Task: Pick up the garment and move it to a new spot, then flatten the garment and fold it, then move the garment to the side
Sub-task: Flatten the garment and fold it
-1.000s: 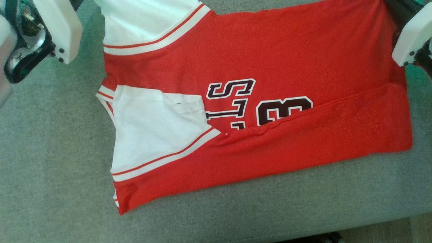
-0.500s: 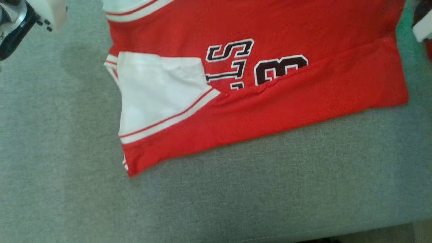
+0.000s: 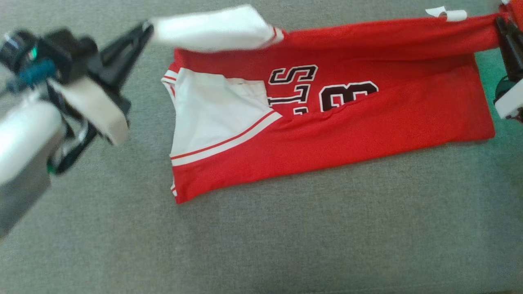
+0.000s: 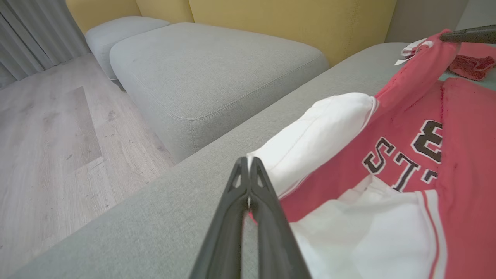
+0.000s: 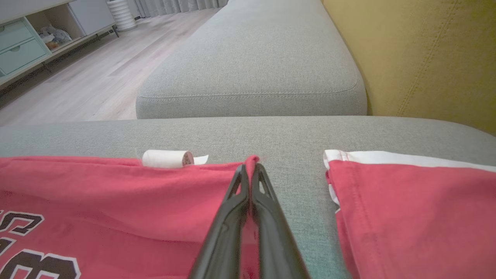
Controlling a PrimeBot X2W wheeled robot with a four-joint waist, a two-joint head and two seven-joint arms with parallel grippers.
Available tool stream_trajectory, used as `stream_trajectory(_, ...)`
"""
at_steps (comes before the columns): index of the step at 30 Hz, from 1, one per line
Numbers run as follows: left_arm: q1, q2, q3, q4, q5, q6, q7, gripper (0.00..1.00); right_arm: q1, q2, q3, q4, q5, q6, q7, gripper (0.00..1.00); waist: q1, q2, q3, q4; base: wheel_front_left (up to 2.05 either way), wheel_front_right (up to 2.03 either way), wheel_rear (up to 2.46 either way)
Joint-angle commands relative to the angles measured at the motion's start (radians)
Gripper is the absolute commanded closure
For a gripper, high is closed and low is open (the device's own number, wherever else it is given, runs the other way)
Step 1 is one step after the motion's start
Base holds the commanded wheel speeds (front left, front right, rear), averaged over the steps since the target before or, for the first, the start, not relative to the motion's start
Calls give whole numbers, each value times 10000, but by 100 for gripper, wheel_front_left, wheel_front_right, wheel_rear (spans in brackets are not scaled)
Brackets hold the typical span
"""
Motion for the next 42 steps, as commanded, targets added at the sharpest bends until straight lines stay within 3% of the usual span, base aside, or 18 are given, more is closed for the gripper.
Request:
stream_trajectory(1, -7, 665, 419, -599, -53, 287, -210, 100, 388, -421, -37, -143, 92, -7, -223, 100, 2, -1, -77, 78, 0, 0, 0)
stream_trajectory(9, 1246, 1384, 223, -2581, -138, 1291, -440, 100, 1034, -559, -216, -134, 89, -7, -529, 100, 2, -1, -104, 220, 0, 0, 0)
stream_trajectory(19, 2303, 1568, 43, -3845, -176, 2293, -739, 100, 2303, -533, -886, -334, -25, -7, -676, 100, 2, -1, -213, 354, 0, 0, 0)
stream_trajectory(20, 2405, 1553, 25, -3897, -212, 2343, -767, 100, 2416, -512, -958, -371, -57, -7, -679, 93, 2, -1, -224, 352, 0, 0, 0)
stream_trajectory(21, 2502, 1546, 6, -3924, -238, 2398, -789, 100, 2535, -475, -1043, -403, -66, -7, -682, 78, 2, -1, -233, 344, 0, 0, 0)
stream_trajectory(22, 2593, 1539, -7, -3929, -247, 2469, -822, 100, 2646, -438, -1161, -403, -68, -7, -684, 27, 2, -1, -237, 334, 0, 0, 0)
stream_trajectory(23, 2680, 1521, -20, -3920, -241, 2547, -862, 85, 2735, -402, -1328, -379, -105, -7, -685, 0, 2, -1, -237, 323, 0, 0, 0)
stream_trajectory(24, 2771, 1476, -10, -3910, -257, 2633, -932, 52, 2815, -357, -1537, -362, -189, -7, -685, 0, 2, -1, -240, 313, 0, 0, 0)
stream_trajectory(25, 2878, 1407, 36, -3888, -302, 2751, -1029, 0, 2907, -303, -1760, -392, -319, -7, -686, 0, 2, -1, -247, 302, 0, 0, 0)
stream_trajectory(29, 3389, 1074, 183, -3732, -266, 3285, -1369, 0, 3617, 22, -2789, -662, -912, -7, -687, 0, 2, -1, -374, 262, 0, 0, 0)
stream_trajectory(31, 3748, 793, 549, -3598, -173, 3865, -1526, 0, 4103, 269, -3438, -796, -1210, -7, -688, 0, 2, -1, -504, 241, 0, 0, 0)
stream_trajectory(37, 5684, -803, 2961, -3808, 1431, 5526, -1599, 0, 5486, 1391, -5500, -1366, -2356, -7, -688, 0, 2, -1, -964, 331, 0, 0, 0)
stream_trajectory(39, 6478, -1432, 3771, -3868, 2284, 5829, -1601, 0, 5784, 1770, -6057, -1500, -2661, -7, -689, 0, 2, -1, -1087, 459, 0, 0, 0)
stream_trajectory(42, 7559, -2353, 4684, -3887, 3460, 5797, -1602, 0, 5950, 2170, -6575, -1395, -3003, -7, -689, 0, 2, -1, -1274, 717, 0, 0, 0)
